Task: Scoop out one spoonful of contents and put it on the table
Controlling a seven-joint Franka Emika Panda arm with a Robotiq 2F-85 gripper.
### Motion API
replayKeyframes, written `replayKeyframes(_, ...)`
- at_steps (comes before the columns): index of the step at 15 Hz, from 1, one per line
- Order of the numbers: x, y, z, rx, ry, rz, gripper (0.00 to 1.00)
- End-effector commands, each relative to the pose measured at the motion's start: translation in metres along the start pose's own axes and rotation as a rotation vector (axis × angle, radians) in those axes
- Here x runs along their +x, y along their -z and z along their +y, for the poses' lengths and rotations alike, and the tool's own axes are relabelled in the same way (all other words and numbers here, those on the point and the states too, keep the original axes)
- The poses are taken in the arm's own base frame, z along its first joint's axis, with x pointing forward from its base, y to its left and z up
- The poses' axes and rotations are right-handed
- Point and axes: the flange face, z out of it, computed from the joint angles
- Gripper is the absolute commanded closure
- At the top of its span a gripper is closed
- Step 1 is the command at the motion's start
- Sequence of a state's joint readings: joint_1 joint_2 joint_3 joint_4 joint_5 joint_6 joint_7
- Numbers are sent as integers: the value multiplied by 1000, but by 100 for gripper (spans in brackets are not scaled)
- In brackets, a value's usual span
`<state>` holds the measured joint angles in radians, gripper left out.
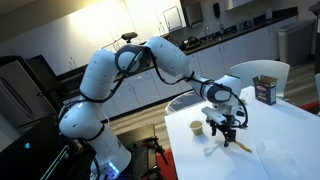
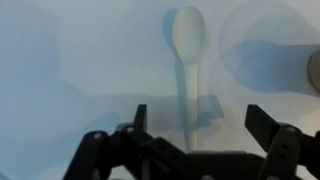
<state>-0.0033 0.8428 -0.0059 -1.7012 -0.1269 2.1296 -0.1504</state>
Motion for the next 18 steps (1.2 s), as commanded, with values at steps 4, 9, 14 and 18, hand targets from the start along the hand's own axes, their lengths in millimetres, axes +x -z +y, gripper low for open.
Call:
replayKeyframes(4, 0, -5, -3, 11, -11, -32, 51)
replayKeyframes(9, -1, -5, -3, 11, -12, -30, 88)
replayKeyframes(14, -8, -1, -4, 8, -21, -24, 97)
replayKeyframes(18, -41, 16, -12, 7, -74, 22, 97)
